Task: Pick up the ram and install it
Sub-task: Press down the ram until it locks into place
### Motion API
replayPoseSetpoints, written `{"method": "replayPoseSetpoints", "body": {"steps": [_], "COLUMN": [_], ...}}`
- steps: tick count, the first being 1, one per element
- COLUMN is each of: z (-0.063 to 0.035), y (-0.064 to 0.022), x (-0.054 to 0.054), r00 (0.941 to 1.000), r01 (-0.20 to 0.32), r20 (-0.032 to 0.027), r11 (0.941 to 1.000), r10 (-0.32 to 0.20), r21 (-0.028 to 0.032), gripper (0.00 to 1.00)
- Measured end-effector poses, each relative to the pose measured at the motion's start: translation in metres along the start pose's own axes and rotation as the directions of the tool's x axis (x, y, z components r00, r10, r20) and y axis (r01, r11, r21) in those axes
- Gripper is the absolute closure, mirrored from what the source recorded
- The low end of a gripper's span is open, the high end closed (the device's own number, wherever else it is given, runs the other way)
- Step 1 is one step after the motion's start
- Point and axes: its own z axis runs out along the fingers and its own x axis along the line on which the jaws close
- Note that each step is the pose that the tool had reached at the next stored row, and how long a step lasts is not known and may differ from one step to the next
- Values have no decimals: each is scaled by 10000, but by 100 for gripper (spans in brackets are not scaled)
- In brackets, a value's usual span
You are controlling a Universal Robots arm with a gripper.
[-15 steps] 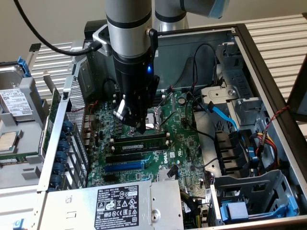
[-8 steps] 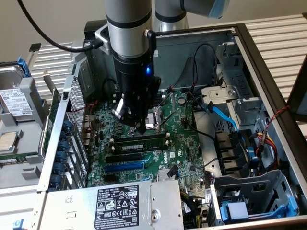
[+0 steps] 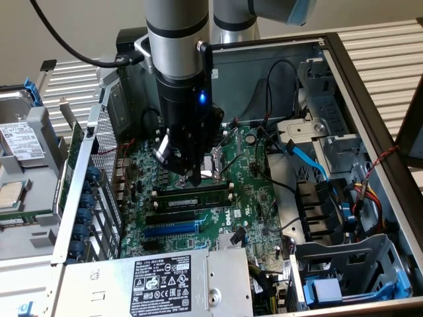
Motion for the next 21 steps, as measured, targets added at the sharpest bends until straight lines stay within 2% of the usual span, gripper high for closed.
{"method": "replayPoseSetpoints", "body": {"steps": [6, 11, 16, 21], "z": [0, 0, 1, 0], "y": [0, 0, 0, 0], "x": [0, 0, 0, 0], "r00": [9975, 9907, 9795, 9638], "r01": [-712, -1357, -2017, -2665], "r20": [-13, -10, -4, 0], "r11": [9975, 9907, 9795, 9638], "r10": [712, 1357, 2017, 2665], "r21": [29, 32, 33, 33], "gripper": [89, 89, 89, 89]}}
